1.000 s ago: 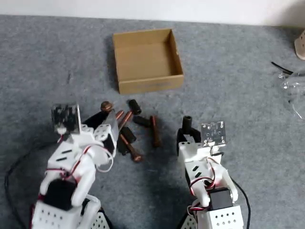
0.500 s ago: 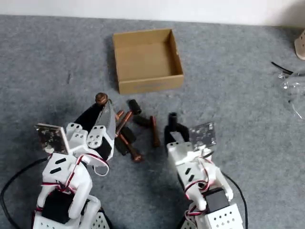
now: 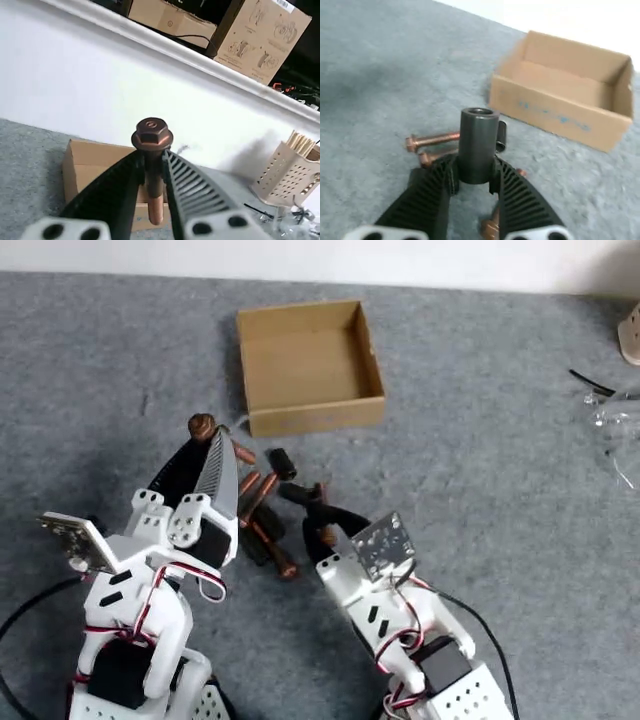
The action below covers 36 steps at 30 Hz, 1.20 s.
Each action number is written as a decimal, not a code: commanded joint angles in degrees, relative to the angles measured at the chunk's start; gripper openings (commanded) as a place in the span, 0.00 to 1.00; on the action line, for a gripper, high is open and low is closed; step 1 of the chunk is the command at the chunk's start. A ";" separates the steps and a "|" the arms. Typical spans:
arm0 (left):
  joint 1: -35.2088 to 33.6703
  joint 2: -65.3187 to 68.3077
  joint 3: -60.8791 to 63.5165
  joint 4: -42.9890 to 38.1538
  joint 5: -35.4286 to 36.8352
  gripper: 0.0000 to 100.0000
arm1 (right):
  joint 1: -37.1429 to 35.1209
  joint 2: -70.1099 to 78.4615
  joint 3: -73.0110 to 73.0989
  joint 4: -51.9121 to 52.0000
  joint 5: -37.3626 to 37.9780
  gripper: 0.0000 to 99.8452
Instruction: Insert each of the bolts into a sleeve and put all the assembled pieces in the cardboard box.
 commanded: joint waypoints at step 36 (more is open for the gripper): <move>12.26 -0.31 -0.22 10.20 1.23 0.01 | -3.65 -1.01 -1.19 -2.59 7.56 0.00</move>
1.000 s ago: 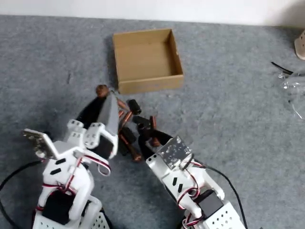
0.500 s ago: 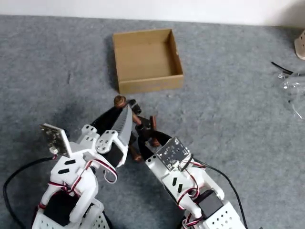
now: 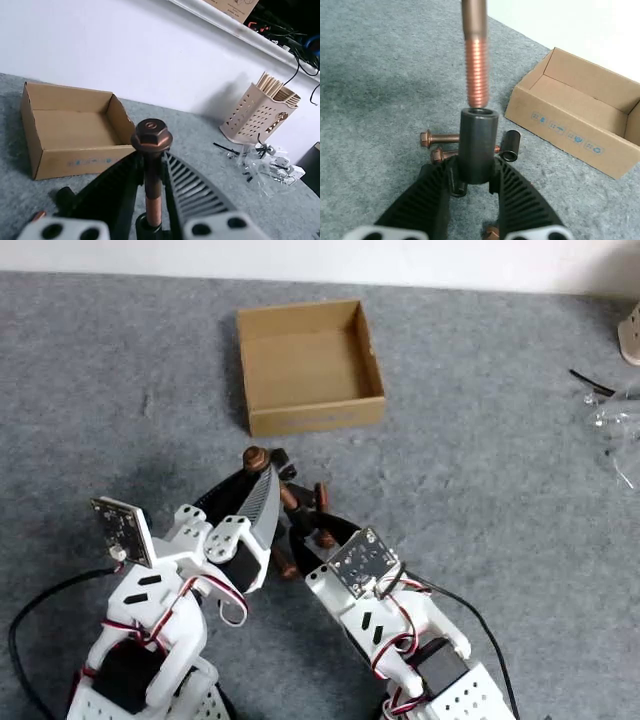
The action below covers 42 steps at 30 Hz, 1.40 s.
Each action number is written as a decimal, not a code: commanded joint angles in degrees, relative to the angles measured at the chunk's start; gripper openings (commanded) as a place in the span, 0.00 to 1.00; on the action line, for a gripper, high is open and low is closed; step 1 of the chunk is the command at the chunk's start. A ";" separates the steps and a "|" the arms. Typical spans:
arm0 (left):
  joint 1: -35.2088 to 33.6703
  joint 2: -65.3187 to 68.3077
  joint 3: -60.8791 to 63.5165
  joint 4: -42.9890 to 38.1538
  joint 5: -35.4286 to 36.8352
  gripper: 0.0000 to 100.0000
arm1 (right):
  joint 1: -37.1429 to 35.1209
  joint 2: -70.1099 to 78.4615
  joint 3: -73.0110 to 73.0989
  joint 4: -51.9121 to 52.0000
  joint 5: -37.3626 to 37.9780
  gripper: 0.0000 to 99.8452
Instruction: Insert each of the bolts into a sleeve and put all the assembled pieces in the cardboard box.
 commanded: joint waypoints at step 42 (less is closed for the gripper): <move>2.33 -0.40 7.69 -0.09 0.44 0.18 | -0.31 -1.01 0.66 -2.24 0.62 0.00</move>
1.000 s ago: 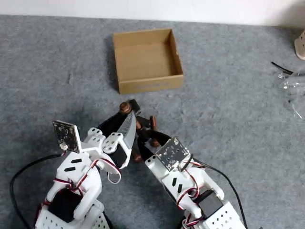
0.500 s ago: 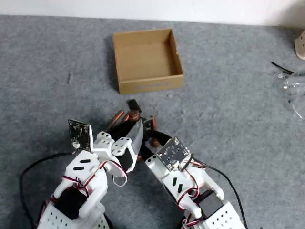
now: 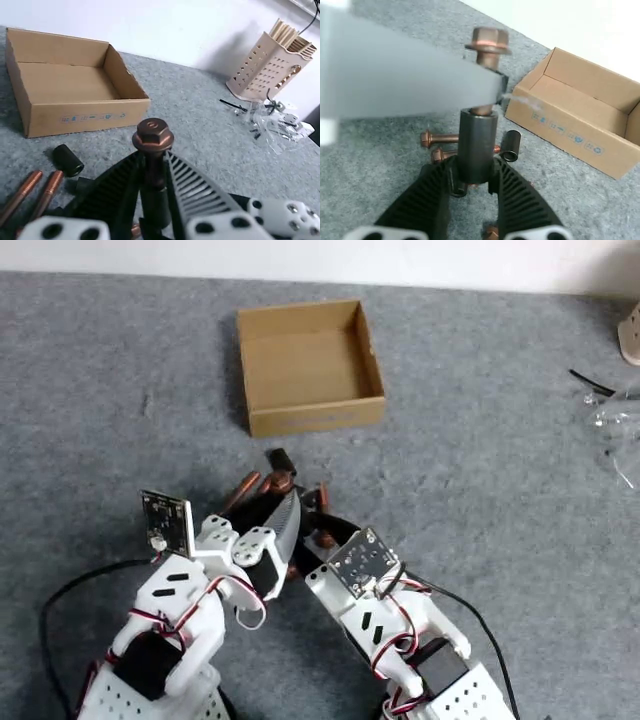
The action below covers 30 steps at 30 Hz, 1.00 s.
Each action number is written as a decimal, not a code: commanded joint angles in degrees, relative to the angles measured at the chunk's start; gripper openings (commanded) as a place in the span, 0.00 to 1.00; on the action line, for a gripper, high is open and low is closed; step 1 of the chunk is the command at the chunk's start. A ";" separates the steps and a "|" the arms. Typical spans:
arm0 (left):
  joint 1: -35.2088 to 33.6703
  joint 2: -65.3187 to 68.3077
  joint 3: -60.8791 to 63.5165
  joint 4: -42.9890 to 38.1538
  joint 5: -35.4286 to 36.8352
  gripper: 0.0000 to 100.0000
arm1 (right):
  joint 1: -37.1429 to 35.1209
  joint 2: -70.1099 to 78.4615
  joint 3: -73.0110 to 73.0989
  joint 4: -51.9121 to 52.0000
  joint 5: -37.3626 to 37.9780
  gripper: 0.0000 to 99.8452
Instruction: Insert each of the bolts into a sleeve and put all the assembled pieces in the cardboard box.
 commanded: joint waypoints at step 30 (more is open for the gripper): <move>-18.77 -0.40 -3.56 1.76 11.78 0.40 | 3.03 -1.01 0.48 -2.42 0.35 0.00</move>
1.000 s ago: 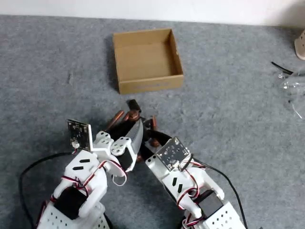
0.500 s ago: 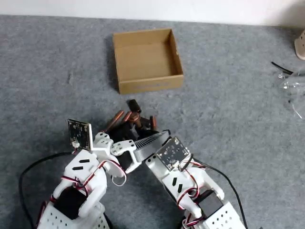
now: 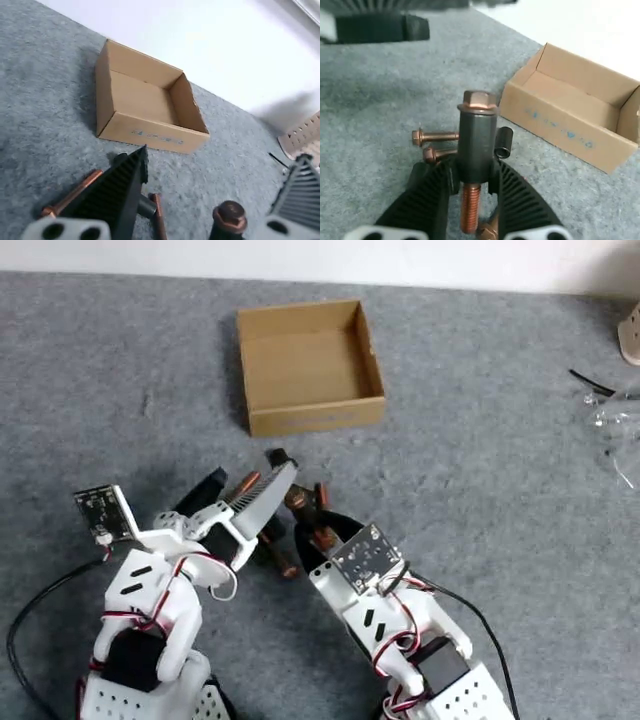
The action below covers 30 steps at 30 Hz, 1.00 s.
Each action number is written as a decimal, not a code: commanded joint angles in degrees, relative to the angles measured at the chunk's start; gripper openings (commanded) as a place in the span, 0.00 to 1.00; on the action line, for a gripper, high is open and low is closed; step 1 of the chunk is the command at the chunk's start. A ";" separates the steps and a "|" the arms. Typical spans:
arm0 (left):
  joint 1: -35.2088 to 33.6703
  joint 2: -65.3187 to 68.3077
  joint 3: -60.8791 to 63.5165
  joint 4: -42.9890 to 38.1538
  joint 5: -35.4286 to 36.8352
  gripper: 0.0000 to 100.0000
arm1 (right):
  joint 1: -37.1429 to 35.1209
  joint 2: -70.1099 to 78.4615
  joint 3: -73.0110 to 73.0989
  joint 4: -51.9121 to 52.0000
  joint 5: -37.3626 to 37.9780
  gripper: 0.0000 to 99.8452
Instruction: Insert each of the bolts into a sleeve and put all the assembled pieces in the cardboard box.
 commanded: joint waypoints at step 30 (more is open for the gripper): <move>-14.64 0.04 7.87 -14.42 -29.36 0.01 | 9.54 -0.92 6.46 -9.10 0.09 0.00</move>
